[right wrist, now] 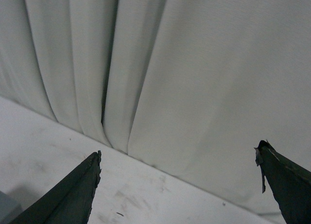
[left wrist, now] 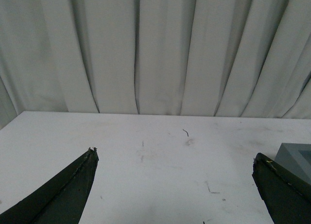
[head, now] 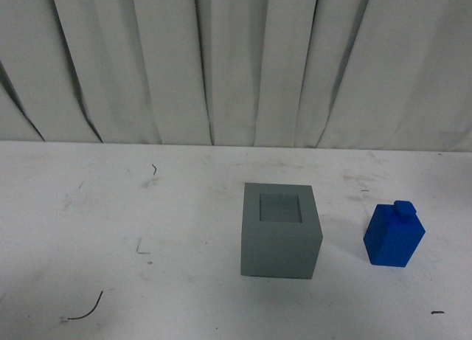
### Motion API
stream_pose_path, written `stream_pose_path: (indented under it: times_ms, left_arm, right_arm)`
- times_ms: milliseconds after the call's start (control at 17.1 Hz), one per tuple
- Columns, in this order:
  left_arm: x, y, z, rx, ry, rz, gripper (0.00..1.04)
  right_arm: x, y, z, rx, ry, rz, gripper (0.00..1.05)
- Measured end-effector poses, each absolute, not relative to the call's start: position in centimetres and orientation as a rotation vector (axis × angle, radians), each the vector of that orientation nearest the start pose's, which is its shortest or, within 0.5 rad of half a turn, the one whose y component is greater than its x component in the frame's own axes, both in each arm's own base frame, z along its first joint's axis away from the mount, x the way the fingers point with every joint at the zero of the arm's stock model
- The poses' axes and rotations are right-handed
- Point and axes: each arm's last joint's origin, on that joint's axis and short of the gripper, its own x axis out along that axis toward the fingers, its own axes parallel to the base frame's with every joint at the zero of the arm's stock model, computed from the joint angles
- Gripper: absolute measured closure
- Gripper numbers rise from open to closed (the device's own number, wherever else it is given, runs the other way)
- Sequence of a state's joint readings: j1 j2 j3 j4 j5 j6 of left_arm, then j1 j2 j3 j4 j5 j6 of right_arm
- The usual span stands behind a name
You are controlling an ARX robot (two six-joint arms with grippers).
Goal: Insert blue part into gray base
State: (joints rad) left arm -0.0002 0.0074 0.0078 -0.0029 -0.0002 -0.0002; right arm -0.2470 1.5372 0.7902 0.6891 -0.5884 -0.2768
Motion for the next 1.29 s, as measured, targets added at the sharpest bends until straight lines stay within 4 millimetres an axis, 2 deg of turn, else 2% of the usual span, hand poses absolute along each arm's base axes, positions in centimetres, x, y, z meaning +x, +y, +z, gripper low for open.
stream_pose_path:
  times_ms: [234,351,527,703,937,1288]
  left_arm:
    - [9.8,0.0,16.5,0.000,0.002,0.000,0.07]
    - [9.8,0.0,16.5,0.000,0.003,0.000,0.07]
    - [9.8,0.0,16.5,0.000,0.002,0.000,0.07]
    - [9.8,0.0,16.5,0.000,0.003,0.000,0.07]
    - [9.8,0.0,16.5,0.000,0.002,0.000,0.07]
    - [9.8,0.0,16.5,0.000,0.002,0.000,0.07]
  right_arm:
    - [35.7,-4.5,25.7,-0.602,0.057,0.651,0.06]
    - [37.2,-4.1,25.0,-0.766,0.157,0.793,0.06]
    - [39.0,-4.6,23.5,-0.971,0.314,0.948,0.06]
    - [39.9,-4.3,22.5,-1.018,0.472,1.078,0.06]
    - [40.0,-3.1,20.4,-0.964,0.679,1.207,0.06]
    - [40.6,-2.5,17.8,-0.968,0.768,1.242,0.06]
